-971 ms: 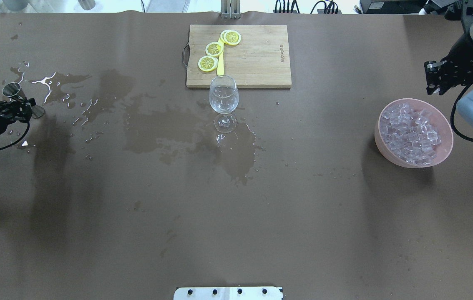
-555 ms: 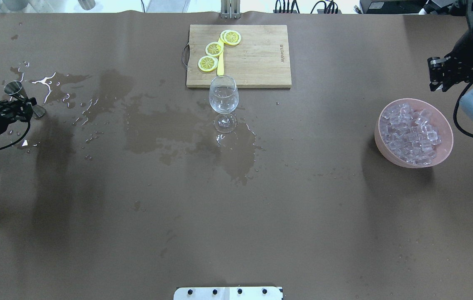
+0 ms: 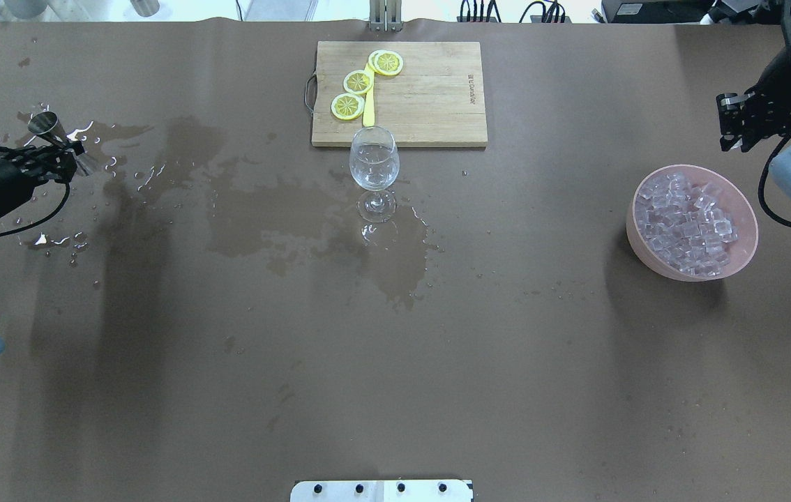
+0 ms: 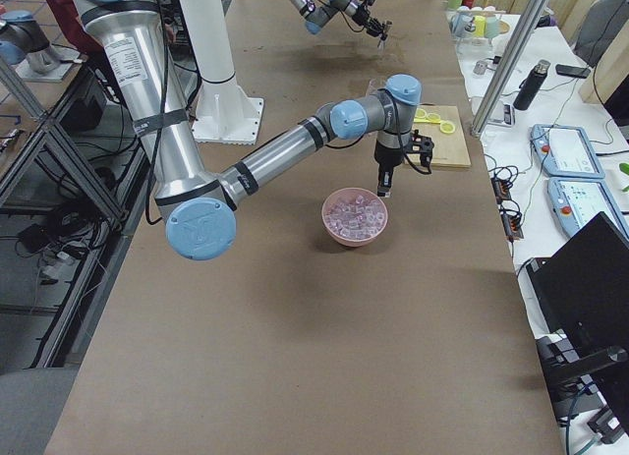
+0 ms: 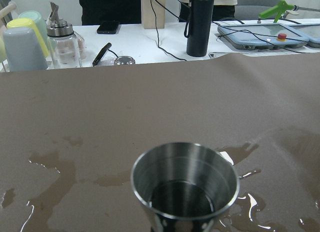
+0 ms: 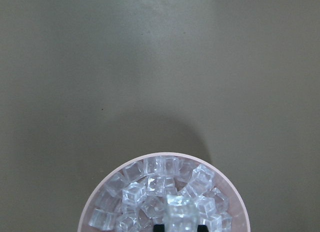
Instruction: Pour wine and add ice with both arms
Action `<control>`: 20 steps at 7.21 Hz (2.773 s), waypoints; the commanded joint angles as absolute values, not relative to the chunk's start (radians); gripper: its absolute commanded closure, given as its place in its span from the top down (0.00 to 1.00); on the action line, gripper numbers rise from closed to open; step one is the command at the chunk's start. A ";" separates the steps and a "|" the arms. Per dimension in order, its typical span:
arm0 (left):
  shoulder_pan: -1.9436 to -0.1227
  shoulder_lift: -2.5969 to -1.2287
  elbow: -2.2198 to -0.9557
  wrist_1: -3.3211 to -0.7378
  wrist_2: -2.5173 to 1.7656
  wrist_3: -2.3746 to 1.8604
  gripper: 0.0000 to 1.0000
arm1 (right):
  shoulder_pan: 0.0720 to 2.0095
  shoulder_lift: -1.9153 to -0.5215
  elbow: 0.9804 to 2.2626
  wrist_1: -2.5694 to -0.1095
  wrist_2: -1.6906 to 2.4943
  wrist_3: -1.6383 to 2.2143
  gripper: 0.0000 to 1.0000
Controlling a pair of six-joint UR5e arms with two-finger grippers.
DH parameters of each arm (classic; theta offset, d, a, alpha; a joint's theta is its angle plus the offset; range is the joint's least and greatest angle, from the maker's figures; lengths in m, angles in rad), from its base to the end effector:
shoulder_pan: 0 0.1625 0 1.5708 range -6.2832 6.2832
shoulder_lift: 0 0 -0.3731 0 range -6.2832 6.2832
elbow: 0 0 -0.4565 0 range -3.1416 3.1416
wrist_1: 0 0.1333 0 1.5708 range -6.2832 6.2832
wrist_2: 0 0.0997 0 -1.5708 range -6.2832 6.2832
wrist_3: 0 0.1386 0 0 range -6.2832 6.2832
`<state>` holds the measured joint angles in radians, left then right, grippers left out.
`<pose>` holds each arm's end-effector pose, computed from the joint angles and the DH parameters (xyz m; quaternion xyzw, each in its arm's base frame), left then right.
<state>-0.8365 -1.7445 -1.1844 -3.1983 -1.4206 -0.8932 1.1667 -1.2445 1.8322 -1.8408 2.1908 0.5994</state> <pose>0.3289 -0.5943 0.5491 0.4865 0.4319 -0.1088 0.7516 -0.1990 -0.5995 0.3388 -0.0128 -0.3365 0.0437 0.9406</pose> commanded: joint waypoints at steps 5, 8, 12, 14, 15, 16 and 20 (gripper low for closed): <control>-0.859 -1.890 -1.487 -2.767 -1.468 -0.945 0.00 | 1.270 -1.192 1.784 -1.933 2.210 0.433 0.22; -0.745 -1.972 -1.479 -2.755 -1.459 -1.005 0.00 | 1.296 -1.175 1.781 -1.933 2.317 0.434 0.22; -0.634 -2.083 -1.496 -2.614 -1.346 -0.996 0.00 | 1.299 -1.177 1.834 -2.021 2.306 0.445 0.22; -0.630 -2.076 -1.534 -2.612 -1.341 -0.889 0.00 | 1.296 -1.177 1.894 -2.109 2.298 0.443 0.22; -0.629 -2.074 -1.572 -2.577 -1.332 -0.830 0.00 | 1.296 -1.178 1.902 -2.111 2.296 0.443 0.22; -0.599 -2.078 -1.632 -2.491 -1.319 -0.716 0.00 | 1.299 -1.180 1.910 -2.111 2.293 0.443 0.22; -0.485 -2.083 -1.664 -2.405 -1.147 -0.464 0.00 | 1.299 -1.177 1.913 -2.111 2.292 0.443 0.22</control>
